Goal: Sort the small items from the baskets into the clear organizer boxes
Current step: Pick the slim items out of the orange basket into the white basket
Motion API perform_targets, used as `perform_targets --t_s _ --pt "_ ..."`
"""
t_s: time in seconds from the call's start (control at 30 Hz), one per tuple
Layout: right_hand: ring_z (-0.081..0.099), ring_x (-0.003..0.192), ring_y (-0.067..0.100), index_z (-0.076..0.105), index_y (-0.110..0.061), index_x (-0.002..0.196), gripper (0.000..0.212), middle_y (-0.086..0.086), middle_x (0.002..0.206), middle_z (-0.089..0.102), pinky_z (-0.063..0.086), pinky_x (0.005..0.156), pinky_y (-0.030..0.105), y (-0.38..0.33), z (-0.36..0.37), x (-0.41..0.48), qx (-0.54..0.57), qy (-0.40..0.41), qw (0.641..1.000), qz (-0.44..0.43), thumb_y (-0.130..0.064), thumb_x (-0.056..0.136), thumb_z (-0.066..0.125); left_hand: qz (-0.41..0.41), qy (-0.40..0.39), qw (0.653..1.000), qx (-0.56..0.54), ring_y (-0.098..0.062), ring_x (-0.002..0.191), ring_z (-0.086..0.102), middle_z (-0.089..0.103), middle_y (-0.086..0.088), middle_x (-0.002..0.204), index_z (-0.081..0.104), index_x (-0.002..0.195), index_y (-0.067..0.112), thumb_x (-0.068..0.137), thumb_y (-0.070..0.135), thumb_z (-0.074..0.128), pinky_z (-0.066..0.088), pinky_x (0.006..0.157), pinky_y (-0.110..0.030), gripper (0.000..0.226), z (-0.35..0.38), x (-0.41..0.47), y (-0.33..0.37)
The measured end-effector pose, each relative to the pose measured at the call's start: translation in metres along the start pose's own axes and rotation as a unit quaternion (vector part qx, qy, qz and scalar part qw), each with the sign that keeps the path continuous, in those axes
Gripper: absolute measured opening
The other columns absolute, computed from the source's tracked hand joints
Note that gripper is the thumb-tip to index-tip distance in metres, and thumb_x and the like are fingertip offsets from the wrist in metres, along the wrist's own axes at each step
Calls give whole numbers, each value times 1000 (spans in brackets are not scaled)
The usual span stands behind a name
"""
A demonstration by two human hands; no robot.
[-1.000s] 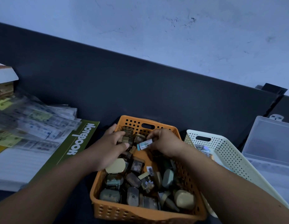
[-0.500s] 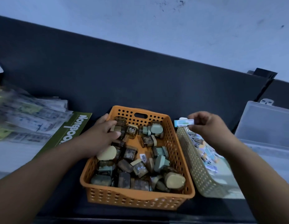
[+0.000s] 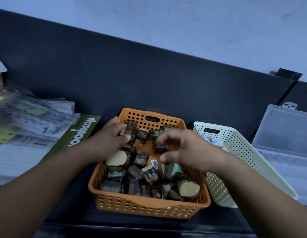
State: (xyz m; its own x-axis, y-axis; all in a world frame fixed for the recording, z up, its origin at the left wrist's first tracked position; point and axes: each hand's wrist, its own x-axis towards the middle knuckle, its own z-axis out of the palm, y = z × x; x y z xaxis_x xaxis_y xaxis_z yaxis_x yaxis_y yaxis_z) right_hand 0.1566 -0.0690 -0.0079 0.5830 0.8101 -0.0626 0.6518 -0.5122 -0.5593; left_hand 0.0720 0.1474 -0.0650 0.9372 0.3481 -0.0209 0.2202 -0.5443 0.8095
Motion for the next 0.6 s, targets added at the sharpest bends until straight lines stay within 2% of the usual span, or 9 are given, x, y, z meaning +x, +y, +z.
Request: perform_targets --t_s 0.1,0.2,0.3,0.37,0.43,0.5,0.6 --pt "48 116 3 49 -38 129 59 -17 129 49 43 100 26 -20 18 5 -77 -167 983 -23 -39 77 77 2 -1 1000 3 -6 145 0 -4 12 159 31 148 23 97 33 48 10 112 -27 55 0 0 -1" --pt "52 113 11 40 -41 135 69 -11 129 47 50 97 35 -26 35 13 -106 -233 966 -22 -32 78 77 0 0 1000 9 -5 145 0 -4 12 159 30 148 23 97 33 48 10 110 -25 55 0 1 -3" --pt "51 114 13 40 -39 133 71 -11 130 47 49 96 38 -20 38 22 -110 -207 972 -7 -37 74 80 1 -3 1000 3 -4 144 5 -5 14 159 29 148 24 97 33 48 13 101 -19 55 0 0 -1" --pt "51 112 12 47 -33 128 56 -11 124 51 48 96 35 -12 33 29 -126 -149 981 -7 -41 79 74 0 -6 1000 -3 -3 143 8 -7 14 159 28 149 23 98 33 47 13 97 -17 55 0 -2 1" --pt "53 103 12 52 -29 118 35 -11 112 51 50 92 33 -3 27 34 -161 -52 985 -18 -38 87 67 -3 -8 1000 -6 -4 143 10 -7 14 159 27 149 23 98 33 45 15 95 -18 55 -1 -3 2" --pt "53 103 11 53 -29 116 31 -12 109 47 49 92 31 2 25 32 -143 2 989 -23 -34 89 65 -2 -10 1000 -6 -4 142 12 -8 14 159 27 149 22 99 33 44 16 94 -18 54 -1 -4 4" --pt "48 111 9 50 -33 122 46 -13 118 46 46 97 30 -4 28 25 -105 -56 992 -38 -43 82 70 -1 -9 1000 -5 -5 143 11 -8 14 159 27 149 23 99 35 44 15 95 -19 55 -1 -4 4"
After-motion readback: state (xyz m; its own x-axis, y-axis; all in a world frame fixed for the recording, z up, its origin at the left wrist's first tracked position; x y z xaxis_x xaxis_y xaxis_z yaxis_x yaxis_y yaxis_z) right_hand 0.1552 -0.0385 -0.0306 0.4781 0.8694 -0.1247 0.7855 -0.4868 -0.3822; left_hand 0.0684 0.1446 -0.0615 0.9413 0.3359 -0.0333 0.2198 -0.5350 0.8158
